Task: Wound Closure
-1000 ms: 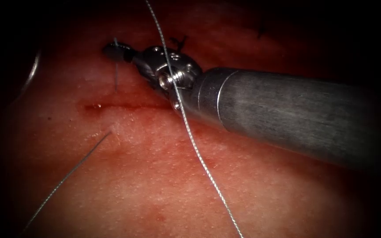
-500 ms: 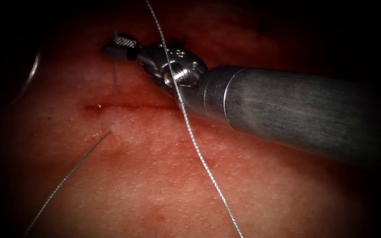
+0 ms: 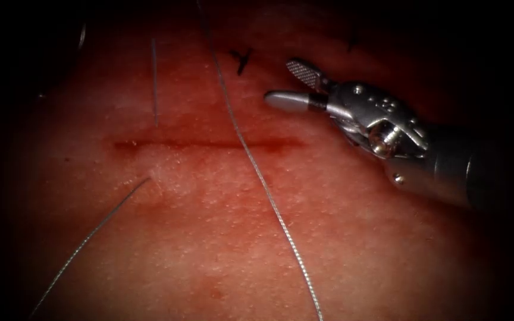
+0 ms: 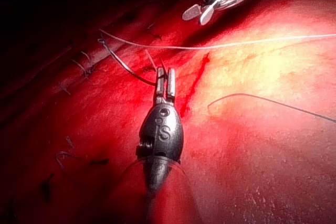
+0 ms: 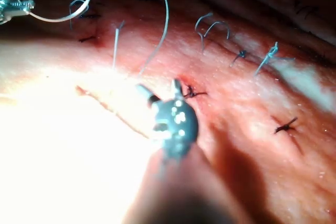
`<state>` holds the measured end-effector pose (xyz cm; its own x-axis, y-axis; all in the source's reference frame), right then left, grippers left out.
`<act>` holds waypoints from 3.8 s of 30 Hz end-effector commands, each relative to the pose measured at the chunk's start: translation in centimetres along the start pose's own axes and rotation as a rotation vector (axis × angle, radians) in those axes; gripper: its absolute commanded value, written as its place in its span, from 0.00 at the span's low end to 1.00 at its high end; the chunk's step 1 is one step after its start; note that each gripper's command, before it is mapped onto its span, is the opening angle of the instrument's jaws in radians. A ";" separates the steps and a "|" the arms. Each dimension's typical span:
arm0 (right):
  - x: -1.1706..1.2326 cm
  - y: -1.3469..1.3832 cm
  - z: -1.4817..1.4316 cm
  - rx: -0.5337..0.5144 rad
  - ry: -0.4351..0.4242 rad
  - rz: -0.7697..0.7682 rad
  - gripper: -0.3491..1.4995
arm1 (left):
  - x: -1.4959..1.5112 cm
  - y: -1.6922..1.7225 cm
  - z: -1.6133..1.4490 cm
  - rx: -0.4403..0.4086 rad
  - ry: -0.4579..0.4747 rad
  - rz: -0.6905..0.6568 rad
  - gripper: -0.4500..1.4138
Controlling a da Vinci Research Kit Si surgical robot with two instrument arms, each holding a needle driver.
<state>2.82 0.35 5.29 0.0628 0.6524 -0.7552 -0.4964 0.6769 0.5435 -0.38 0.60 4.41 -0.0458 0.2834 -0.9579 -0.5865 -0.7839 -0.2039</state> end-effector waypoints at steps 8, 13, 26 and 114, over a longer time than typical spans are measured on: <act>0.10 -0.14 0.05 -0.086 -0.035 -0.198 0.60 | -0.60 -0.20 0.18 0.046 -0.078 0.014 0.00; 0.21 -0.26 0.08 -0.046 -0.071 -0.229 0.58 | -0.73 -0.20 0.19 0.086 -0.144 -0.041 0.56; 0.25 -0.37 0.14 -0.057 -0.072 -0.231 0.74 | -0.62 0.03 -0.16 0.049 -0.245 0.048 0.80; -0.15 -1.85 1.17 0.422 0.011 -1.156 0.00 | 0.34 1.19 0.54 -0.435 0.145 0.621 0.00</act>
<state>4.66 -0.67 4.82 0.2733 -0.4071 -0.8715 0.1692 0.9123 -0.3730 -1.47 0.02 3.90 -0.1395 -0.3264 -0.9349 -0.1149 -0.9324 0.3427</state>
